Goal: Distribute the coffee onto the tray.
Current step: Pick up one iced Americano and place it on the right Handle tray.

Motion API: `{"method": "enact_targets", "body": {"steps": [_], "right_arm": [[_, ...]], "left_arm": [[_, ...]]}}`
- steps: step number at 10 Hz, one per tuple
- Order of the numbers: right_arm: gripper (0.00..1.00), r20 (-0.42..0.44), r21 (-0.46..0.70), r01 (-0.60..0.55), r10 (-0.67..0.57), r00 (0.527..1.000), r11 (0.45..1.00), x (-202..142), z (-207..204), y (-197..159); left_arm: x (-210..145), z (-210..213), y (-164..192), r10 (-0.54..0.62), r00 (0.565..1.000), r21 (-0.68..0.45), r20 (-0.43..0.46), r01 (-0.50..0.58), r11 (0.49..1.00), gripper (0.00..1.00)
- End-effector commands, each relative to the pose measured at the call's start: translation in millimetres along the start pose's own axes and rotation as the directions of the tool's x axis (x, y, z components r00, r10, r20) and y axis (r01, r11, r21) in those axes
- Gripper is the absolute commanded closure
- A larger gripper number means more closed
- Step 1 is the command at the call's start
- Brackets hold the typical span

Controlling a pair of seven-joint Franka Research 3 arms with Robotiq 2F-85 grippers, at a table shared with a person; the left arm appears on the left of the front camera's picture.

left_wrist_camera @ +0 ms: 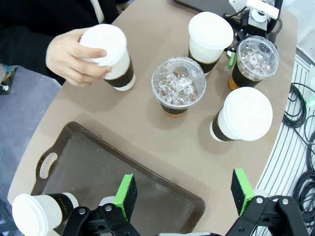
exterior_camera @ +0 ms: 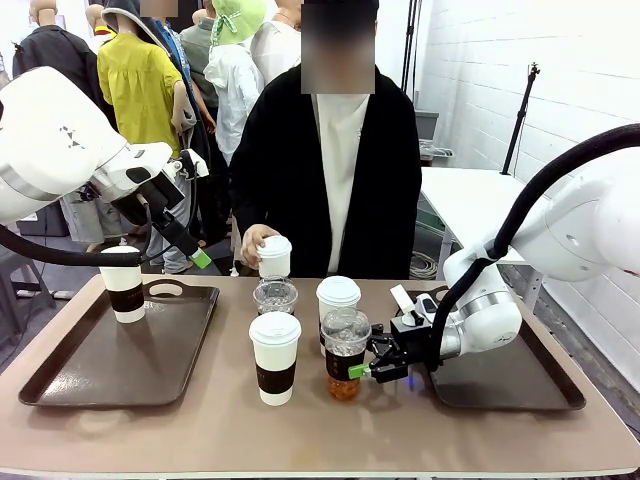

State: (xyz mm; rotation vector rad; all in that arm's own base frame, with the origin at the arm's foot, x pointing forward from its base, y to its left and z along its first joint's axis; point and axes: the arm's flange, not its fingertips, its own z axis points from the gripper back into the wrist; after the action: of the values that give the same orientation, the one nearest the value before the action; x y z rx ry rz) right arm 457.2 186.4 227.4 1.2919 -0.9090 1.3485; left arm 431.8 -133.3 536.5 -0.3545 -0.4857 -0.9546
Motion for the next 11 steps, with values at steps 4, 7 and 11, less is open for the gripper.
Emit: {"method": "enact_targets", "body": {"steps": [4,7,11], "right_arm": [[0.43,0.022,0.032,0.022,-0.022,1.000,0.999,1,-4,2],[0.43,0.050,0.028,0.018,-0.019,0.999,0.999,17,12,17],[0.43,-0.004,-0.089,-0.022,0.021,1.000,0.996,78,78,47]], "left_arm": [[-2,1,2,-0.004,1.000,-0.012,0.002,0.004,1.000,0.00],[-2,1,2,-0.004,1.000,-0.012,0.002,0.004,1.000,0.00],[-2,1,2,-0.004,1.000,-0.012,0.002,0.004,1.000,0.00]]}}
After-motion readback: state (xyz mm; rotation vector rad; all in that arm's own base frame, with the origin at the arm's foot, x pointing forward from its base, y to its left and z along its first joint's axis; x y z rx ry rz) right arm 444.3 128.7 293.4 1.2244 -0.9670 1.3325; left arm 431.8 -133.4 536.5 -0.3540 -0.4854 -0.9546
